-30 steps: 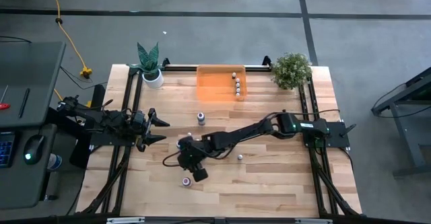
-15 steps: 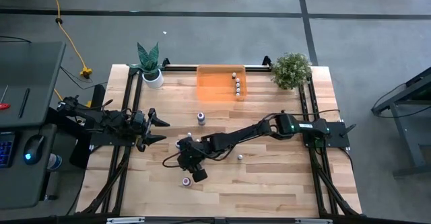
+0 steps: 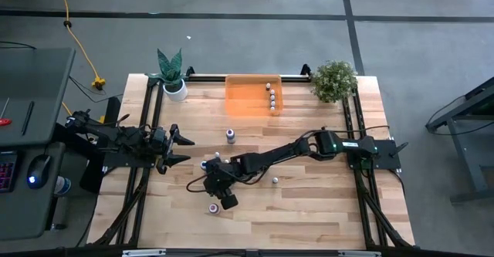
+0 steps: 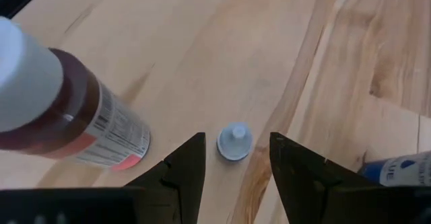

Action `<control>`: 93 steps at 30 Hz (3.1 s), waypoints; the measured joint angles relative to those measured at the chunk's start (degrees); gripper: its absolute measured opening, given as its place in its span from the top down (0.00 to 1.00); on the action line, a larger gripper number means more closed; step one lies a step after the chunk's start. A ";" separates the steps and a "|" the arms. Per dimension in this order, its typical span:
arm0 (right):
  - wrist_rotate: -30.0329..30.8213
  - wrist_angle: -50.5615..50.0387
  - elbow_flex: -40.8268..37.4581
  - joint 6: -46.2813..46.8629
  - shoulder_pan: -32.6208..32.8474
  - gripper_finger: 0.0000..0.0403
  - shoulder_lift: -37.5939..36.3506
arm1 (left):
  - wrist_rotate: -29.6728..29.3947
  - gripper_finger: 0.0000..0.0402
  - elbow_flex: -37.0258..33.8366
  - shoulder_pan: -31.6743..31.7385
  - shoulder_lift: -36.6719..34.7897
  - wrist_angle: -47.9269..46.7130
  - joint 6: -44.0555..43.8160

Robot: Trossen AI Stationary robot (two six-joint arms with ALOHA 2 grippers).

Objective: Pick & Place food coloring
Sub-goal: Put the small black food coloring bottle into the orange bin, then put the small pink food coloring bottle into the orange bin

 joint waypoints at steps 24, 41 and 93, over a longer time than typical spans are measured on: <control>0.56 0.11 0.02 0.83 0.00 0.69 0.43 | 0.00 0.32 0.00 -0.02 0.00 0.00 0.00; -0.58 0.17 0.02 2.54 0.00 0.99 0.43 | 0.00 0.32 0.00 -0.02 -0.02 0.00 0.00; 8.48 -46.62 18.91 44.62 -2.40 0.58 0.43 | 0.00 0.32 0.00 -0.01 -0.02 0.00 0.00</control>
